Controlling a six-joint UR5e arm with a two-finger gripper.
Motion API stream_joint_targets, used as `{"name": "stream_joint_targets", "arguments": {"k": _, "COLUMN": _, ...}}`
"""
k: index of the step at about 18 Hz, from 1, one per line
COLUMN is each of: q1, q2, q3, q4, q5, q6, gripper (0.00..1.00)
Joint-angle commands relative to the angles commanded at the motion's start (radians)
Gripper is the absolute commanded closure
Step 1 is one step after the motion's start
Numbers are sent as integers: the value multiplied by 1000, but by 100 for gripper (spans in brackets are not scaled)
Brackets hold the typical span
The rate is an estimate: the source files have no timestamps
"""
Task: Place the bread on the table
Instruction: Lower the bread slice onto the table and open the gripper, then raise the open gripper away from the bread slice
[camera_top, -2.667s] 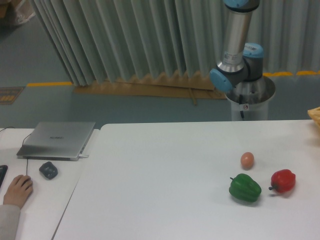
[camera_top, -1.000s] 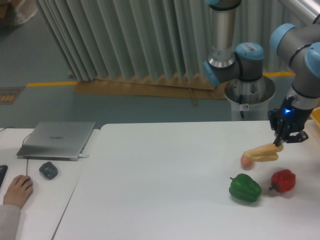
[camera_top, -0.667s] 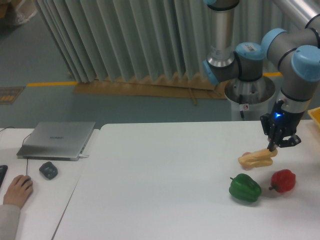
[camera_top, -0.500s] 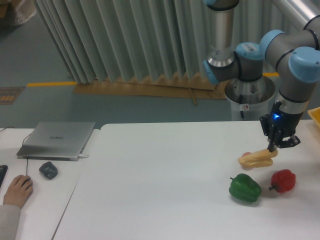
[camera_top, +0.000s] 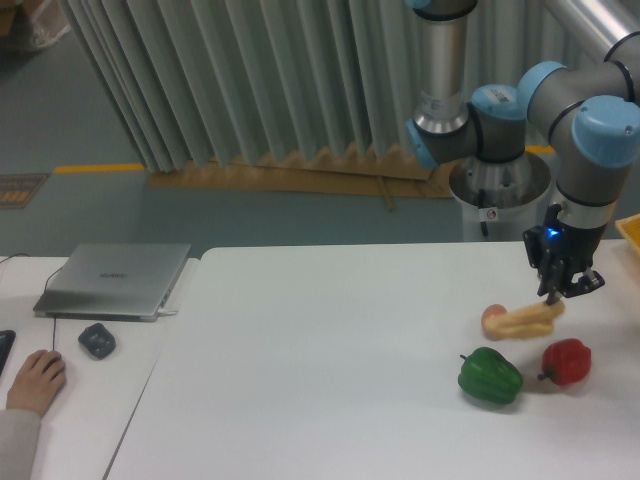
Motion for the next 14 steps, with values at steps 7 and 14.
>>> {"name": "stream_joint_targets", "arguments": {"k": 7, "q1": -3, "q2": 2, "q3": 2, "q4": 32, "q5": 5, "q6": -3, "gripper": 0}}
{"name": "stream_joint_targets", "arguments": {"k": 14, "q1": -12, "q2": 2, "q3": 11, "q4": 52, "q5": 66, "q6": 17, "gripper": 0}}
